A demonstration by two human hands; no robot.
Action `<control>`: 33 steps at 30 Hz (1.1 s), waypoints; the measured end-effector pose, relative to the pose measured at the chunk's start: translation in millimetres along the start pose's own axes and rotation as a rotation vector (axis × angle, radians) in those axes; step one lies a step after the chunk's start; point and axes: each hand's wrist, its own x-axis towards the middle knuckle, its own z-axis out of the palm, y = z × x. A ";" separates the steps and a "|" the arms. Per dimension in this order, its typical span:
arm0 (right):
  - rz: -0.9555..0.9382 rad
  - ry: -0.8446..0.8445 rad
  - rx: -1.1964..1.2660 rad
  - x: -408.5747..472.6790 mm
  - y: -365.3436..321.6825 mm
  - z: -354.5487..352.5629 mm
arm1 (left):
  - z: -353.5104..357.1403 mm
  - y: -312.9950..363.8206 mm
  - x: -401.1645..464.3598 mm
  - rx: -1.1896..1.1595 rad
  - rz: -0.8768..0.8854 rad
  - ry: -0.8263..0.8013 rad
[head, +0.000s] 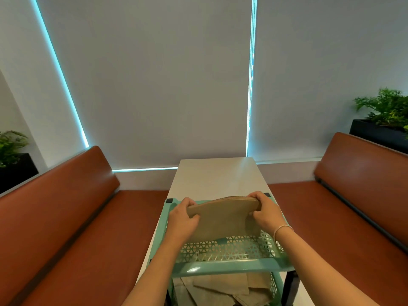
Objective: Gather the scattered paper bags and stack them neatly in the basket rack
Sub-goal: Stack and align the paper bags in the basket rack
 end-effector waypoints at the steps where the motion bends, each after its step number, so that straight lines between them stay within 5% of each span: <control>1: 0.008 0.014 0.025 0.0 0.3 -1.1 | -1.0 -0.5 1.0 -0.021 -0.009 -0.004; 6: 0.150 0.008 0.053 -0.3 10.3 9.0 | 2.0 -7.2 -4.5 -0.214 -0.164 -0.004; 9: 0.190 -0.007 0.027 0.3 11.2 13.1 | 6.3 -10.5 -11.1 -0.170 -0.191 -0.109; 14: 0.165 0.008 0.001 4.2 3.5 14.5 | 4.9 -10.5 -3.2 -0.117 -0.212 -0.040; 33: 0.260 -0.248 -0.487 -2.4 1.1 18.9 | -7.4 -15.0 9.6 0.514 -0.375 -0.434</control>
